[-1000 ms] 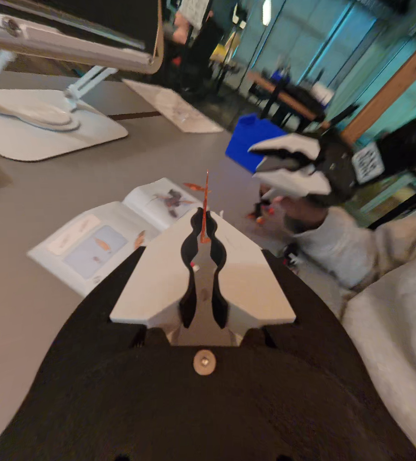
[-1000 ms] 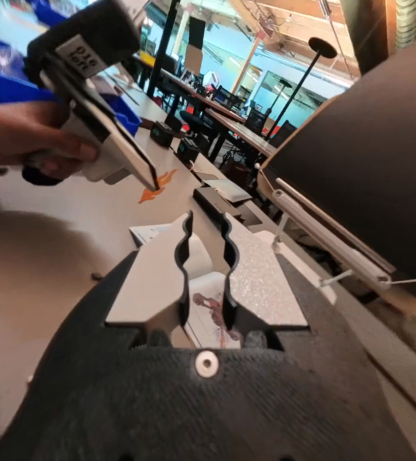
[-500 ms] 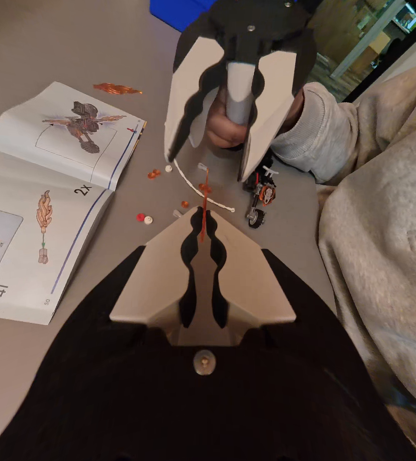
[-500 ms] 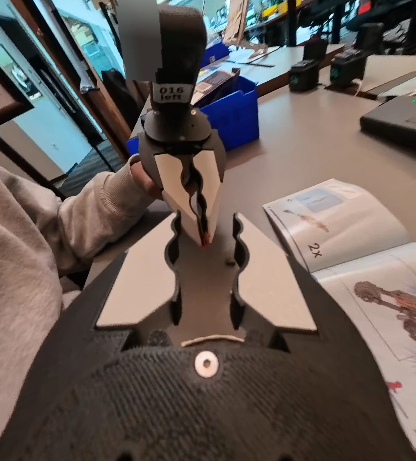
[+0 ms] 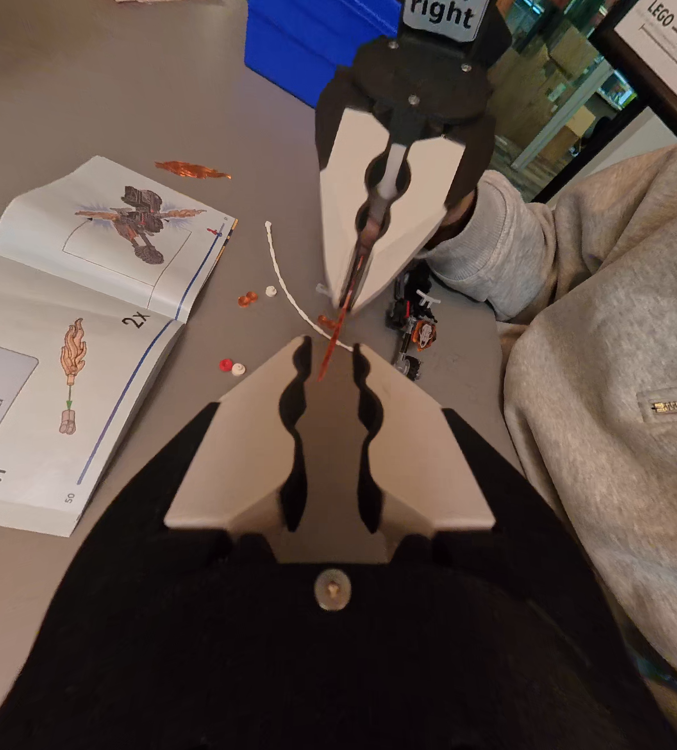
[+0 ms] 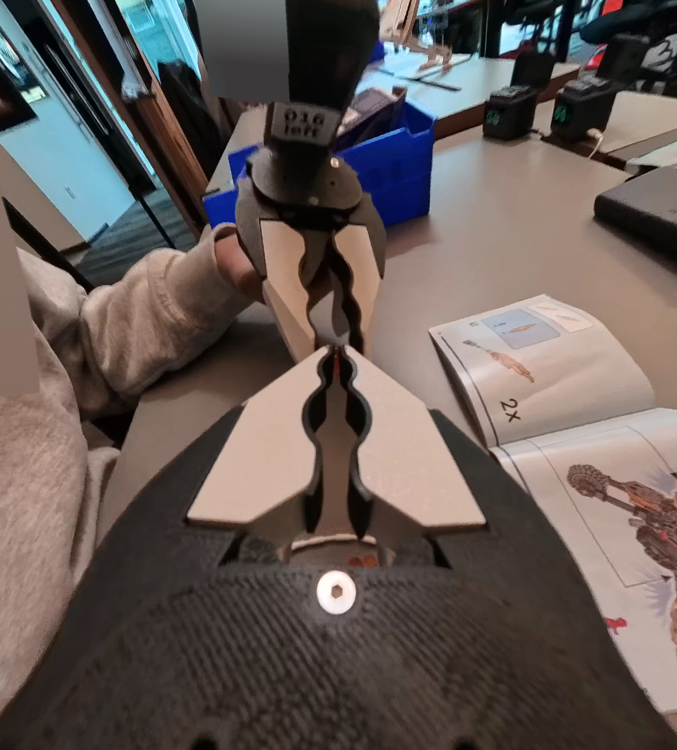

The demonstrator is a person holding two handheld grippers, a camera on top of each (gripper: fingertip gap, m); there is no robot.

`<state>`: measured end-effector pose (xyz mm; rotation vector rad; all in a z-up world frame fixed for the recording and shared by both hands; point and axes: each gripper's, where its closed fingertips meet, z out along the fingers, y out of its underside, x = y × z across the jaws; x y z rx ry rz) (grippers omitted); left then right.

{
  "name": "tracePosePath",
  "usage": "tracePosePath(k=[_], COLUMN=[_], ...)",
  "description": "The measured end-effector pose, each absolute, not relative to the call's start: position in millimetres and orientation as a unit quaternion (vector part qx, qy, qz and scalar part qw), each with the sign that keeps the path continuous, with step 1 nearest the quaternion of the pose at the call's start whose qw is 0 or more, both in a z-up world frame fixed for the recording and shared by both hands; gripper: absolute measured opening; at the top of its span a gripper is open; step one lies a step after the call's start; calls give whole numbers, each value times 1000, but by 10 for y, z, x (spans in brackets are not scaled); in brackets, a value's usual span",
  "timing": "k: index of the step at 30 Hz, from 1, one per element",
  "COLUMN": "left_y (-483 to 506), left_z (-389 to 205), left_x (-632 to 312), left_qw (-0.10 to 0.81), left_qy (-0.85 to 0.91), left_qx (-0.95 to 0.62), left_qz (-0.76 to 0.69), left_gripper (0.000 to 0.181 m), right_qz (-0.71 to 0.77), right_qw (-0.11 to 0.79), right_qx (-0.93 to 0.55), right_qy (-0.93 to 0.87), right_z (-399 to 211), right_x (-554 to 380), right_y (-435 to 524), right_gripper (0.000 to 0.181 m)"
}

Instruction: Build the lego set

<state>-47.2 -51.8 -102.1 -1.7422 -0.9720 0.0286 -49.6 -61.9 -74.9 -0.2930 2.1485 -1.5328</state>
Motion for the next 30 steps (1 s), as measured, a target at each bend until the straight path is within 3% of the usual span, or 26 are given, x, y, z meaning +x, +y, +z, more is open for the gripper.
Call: tracePosePath(k=[2, 10, 16, 24, 30], left_y=[-533, -512, -597, -625, -548], left_z=[-1039, -848, -840, -1058, -1129], left_x=[-480, -460, -477, -508, -498], left_qw=[543, 587, 583, 521, 504], left_qy=[-417, -393, -404, -424, -417], left_qx=[-729, -708, -705, -740, -756], left_qz=[3, 5, 20, 42, 37], left_gripper=[24, 2, 1, 2, 2], right_qz=[-576, -588, -572, -535, -516], right_qw=[263, 317, 282, 198, 178], right_qx=[-92, -65, -71, -96, -137], right_qy=[769, 742, 767, 816, 827], right_z=[-647, -550, -679, -965, -1040], right_x=[-530, -560, -625, -676, -572], right_y=[-601, -576, -583, -633, -612], right_gripper=[0, 0, 3, 25, 25])
